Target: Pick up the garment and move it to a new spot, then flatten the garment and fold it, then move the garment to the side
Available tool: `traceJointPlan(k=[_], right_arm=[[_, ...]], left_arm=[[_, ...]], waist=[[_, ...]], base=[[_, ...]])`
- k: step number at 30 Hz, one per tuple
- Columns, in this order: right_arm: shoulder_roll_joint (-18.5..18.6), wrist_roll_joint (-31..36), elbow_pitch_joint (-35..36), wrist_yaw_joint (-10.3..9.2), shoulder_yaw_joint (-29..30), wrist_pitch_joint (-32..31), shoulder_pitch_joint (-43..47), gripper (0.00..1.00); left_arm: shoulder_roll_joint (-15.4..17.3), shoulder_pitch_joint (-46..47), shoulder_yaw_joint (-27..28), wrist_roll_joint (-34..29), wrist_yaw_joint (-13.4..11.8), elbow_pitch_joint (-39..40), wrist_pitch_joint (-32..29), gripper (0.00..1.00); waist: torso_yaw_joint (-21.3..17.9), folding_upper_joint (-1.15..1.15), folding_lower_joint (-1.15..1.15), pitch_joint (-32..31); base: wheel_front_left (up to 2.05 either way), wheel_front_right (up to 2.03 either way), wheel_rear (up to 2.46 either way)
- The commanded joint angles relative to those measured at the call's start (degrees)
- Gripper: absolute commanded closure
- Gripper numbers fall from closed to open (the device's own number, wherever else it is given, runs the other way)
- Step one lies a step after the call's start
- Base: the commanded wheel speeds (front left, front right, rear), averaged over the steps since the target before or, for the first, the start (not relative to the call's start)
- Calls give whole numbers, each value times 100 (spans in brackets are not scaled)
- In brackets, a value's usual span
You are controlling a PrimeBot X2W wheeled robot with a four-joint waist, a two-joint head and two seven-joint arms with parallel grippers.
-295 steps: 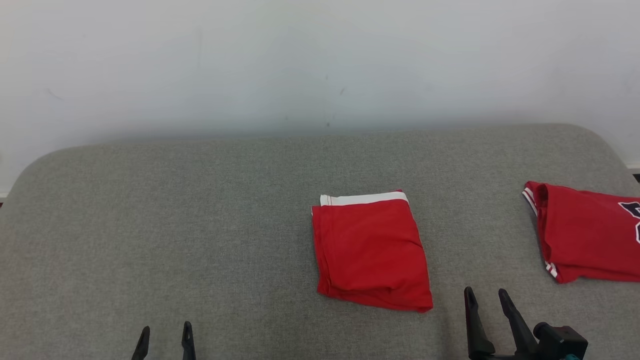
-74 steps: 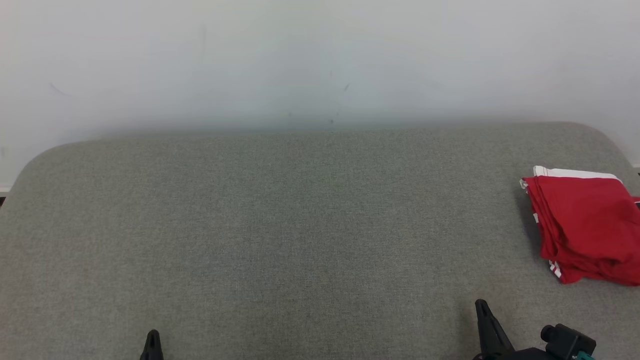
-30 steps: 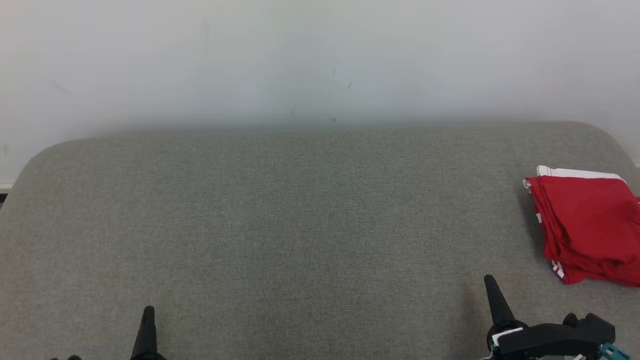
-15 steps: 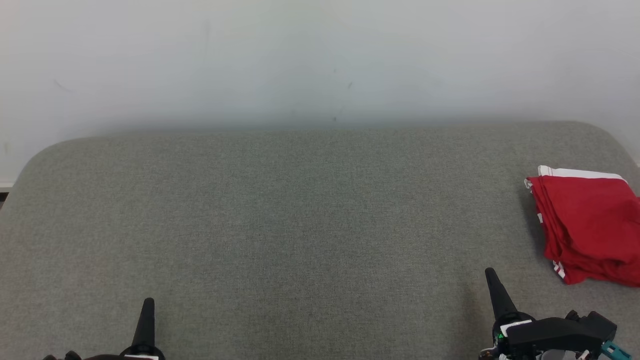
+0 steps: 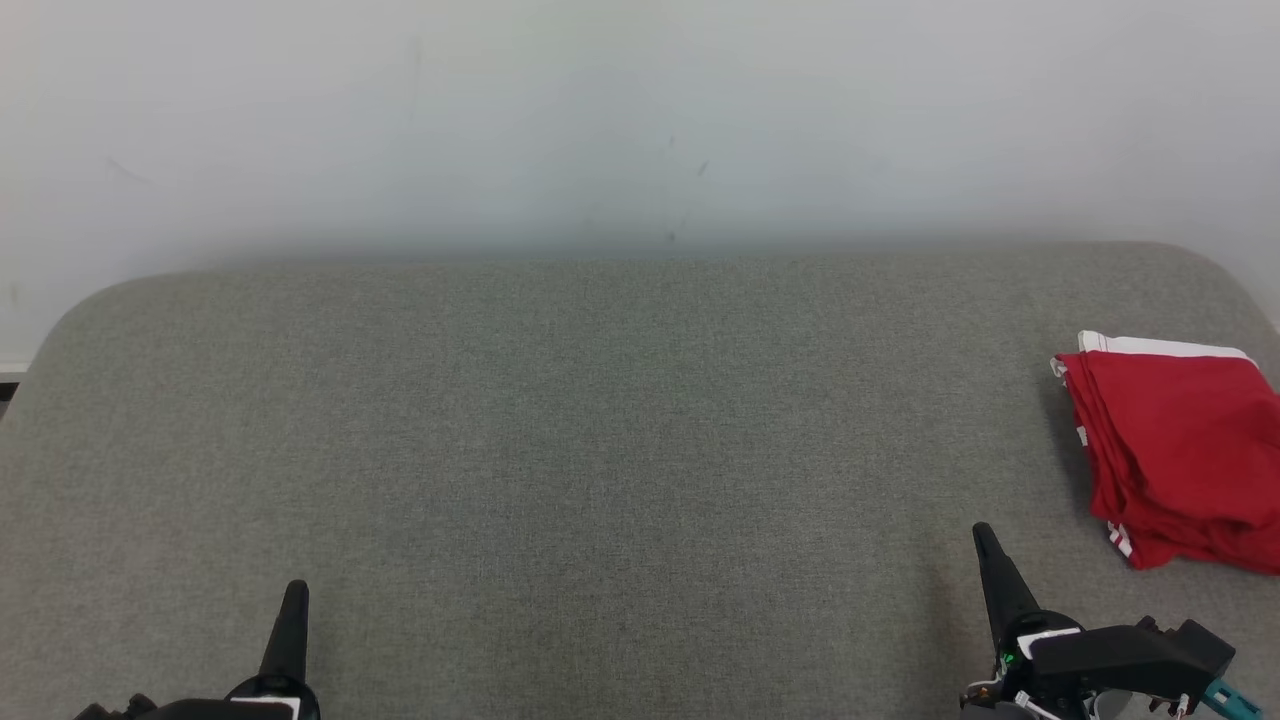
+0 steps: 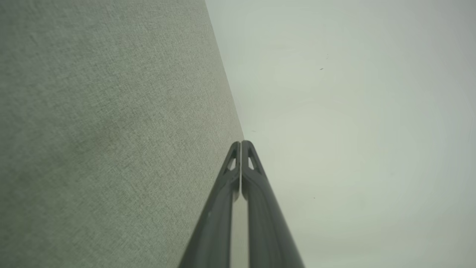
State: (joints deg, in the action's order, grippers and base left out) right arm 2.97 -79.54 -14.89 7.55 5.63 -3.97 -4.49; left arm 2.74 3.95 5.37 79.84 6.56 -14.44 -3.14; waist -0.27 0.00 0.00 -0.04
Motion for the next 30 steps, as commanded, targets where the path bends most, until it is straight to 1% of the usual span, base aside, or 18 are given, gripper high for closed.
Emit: traceJointPlan(k=[1,30], right_arm=[[-13,-146,43,-9,13,-24,-74,100],[-17,-1260,97,-12,93,-262,-188,100]], left_arm=[[19,103,29,146,31,43,-44,100],[21,256,124,1218,114,49,-344,100]], waist=[[2,0,0,1],[25,0,0,20]], base=[[0,0,0],[0,0,0]])
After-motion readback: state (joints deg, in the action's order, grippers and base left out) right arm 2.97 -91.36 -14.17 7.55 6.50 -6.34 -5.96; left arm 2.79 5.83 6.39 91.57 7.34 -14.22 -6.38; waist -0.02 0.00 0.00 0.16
